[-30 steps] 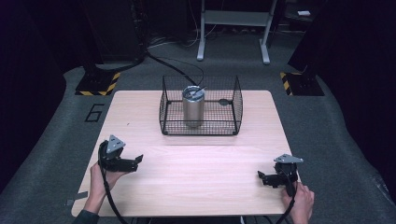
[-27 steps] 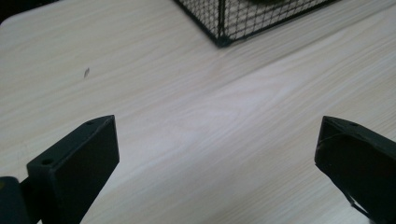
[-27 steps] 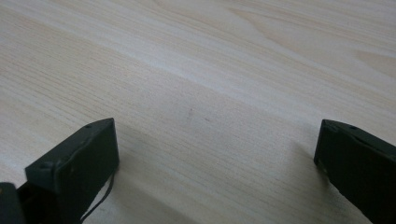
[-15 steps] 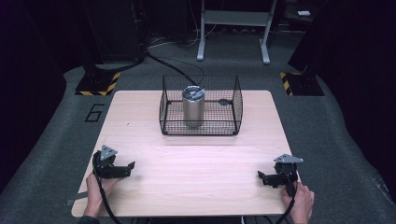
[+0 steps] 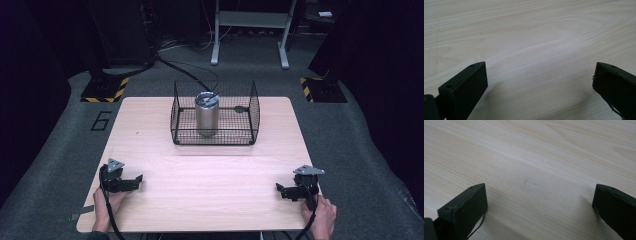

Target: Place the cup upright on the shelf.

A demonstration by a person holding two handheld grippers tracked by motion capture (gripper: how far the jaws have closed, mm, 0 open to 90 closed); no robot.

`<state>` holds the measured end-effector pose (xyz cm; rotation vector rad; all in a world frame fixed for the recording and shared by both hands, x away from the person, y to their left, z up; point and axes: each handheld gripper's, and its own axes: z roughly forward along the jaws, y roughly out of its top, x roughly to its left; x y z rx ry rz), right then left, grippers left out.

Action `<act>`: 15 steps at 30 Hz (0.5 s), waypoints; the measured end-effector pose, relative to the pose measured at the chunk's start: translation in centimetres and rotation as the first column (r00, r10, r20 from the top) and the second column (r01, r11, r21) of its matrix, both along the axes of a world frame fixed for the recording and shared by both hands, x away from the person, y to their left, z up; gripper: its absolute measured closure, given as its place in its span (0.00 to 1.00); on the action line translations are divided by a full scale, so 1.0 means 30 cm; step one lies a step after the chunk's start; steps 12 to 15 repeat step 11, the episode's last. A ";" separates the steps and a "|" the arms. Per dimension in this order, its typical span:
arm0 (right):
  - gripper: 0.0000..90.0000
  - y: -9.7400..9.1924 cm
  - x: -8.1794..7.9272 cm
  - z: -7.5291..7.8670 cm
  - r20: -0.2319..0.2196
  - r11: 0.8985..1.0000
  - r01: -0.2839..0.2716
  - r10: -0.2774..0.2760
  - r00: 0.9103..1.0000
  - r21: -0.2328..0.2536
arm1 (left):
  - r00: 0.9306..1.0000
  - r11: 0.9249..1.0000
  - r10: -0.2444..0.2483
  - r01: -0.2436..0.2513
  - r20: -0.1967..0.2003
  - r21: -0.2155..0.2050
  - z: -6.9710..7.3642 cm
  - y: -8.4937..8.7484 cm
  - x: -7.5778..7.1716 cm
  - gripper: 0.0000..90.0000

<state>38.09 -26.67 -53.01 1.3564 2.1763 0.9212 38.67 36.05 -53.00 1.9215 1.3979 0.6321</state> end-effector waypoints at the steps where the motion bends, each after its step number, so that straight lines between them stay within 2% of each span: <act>1: 0.00 0.000 0.000 0.000 0.003 1.000 -0.001 0.001 1.000 0.001 | 1.000 1.000 0.003 -0.003 0.006 0.003 0.002 0.001 -0.002 0.00; 5: 0.00 0.000 0.000 0.000 0.000 1.000 -0.001 0.001 1.000 -0.001 | 1.000 0.999 0.009 -0.008 -0.030 0.031 -0.005 -0.005 0.007 0.00; 6: 0.00 0.000 0.000 0.000 0.003 1.000 0.000 0.000 1.000 0.001 | 0.999 1.000 0.007 -0.006 -0.035 0.026 -0.004 -0.005 0.007 0.00; 8: 0.00 0.000 0.000 0.000 0.002 1.000 0.001 -0.001 1.000 0.002 | 1.000 1.000 0.012 -0.011 -0.025 0.016 -0.009 -0.005 0.009 0.00; 15: 0.00 0.000 0.000 0.000 0.003 1.000 0.000 0.000 1.000 0.001 | 0.999 1.000 0.011 -0.010 -0.033 0.015 -0.008 -0.002 0.011 0.00</act>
